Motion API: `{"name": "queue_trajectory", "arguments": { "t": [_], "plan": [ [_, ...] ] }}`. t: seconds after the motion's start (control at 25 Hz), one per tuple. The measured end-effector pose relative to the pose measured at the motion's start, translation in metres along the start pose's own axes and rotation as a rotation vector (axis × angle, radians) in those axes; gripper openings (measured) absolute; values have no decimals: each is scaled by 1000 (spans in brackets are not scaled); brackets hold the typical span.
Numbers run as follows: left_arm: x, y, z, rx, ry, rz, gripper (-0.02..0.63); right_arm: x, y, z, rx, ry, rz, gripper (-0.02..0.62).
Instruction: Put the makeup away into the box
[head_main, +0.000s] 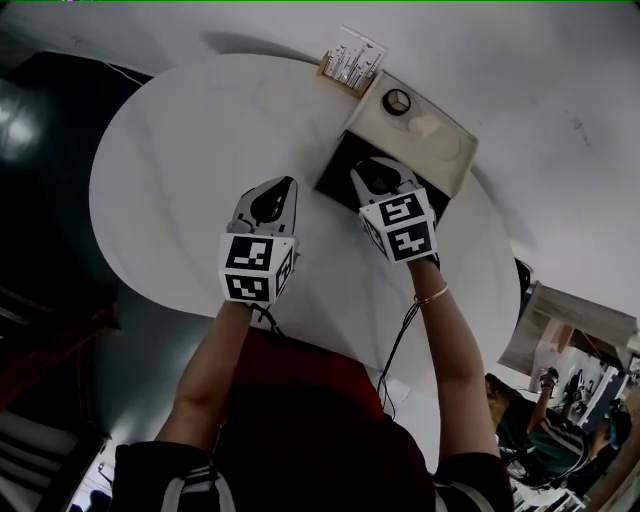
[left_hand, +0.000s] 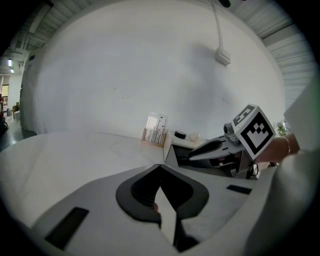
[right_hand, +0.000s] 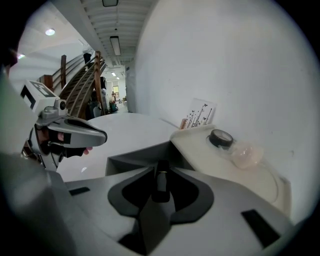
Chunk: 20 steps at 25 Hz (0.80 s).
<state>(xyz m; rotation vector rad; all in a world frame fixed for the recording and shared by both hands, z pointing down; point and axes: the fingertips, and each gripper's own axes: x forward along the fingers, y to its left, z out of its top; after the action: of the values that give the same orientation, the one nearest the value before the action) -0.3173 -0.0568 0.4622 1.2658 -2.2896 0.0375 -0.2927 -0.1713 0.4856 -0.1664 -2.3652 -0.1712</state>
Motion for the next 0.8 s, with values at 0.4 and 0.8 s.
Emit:
{"name": "queue_trajectory", "arguments": {
  "t": [0.4, 0.8],
  "plan": [
    [4, 4, 0, -6, 4, -5, 21, 11, 5, -11, -20, 111, 21, 103],
    [2, 9, 1, -21, -1, -3, 21, 15, 5, -18, -2, 160, 27, 103]
  ]
}}
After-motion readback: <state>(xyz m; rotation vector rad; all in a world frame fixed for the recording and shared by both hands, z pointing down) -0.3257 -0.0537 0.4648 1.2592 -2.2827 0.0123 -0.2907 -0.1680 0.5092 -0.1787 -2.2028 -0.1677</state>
